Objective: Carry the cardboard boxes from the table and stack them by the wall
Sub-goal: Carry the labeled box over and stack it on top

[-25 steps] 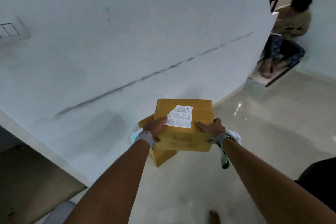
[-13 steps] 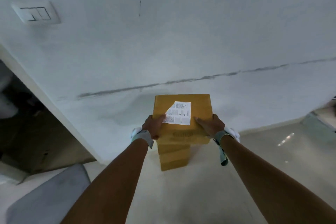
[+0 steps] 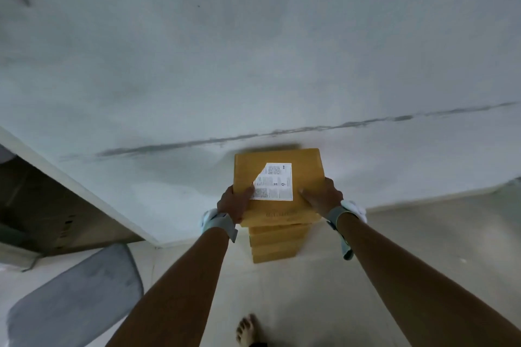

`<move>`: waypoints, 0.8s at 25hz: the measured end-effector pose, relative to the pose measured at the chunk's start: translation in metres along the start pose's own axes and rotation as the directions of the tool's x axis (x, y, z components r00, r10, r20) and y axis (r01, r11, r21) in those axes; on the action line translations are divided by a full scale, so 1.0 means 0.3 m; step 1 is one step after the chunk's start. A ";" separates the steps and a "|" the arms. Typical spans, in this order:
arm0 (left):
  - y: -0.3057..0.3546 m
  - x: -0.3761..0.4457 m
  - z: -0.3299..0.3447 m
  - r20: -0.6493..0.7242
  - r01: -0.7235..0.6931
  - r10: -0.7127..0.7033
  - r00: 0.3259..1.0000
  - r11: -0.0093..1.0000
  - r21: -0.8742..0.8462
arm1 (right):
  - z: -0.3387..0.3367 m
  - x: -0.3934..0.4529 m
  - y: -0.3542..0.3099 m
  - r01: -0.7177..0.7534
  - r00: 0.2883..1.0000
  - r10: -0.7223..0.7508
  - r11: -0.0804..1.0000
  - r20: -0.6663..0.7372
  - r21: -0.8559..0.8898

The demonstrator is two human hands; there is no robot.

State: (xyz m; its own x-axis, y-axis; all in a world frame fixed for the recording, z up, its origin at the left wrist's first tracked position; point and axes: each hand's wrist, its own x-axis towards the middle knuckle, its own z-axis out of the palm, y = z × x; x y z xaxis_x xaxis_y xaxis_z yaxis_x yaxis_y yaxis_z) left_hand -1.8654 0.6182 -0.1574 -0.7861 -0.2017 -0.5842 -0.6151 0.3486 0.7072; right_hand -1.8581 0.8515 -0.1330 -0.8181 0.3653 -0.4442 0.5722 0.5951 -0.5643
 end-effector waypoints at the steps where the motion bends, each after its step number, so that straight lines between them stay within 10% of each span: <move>1: -0.007 0.032 0.005 0.002 0.003 -0.003 1.000 1.000 -0.008 | 0.014 0.027 -0.007 -0.002 1.000 0.002 1.000 0.012 -0.012; 20: -0.139 0.323 0.261 -0.025 0.157 -0.156 0.987 0.986 0.054 | 0.158 0.370 0.160 -0.099 0.978 0.090 0.994 0.189 0.039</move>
State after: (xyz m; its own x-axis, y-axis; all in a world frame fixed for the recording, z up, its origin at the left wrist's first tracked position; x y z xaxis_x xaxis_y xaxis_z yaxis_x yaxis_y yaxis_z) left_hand -1.9111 0.6557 -0.2746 -0.6819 -0.2766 -0.6771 -0.7267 0.3619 0.5839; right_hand -1.9188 0.8868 -0.2425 -0.7377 0.2751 -0.6165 0.6519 0.5277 -0.5446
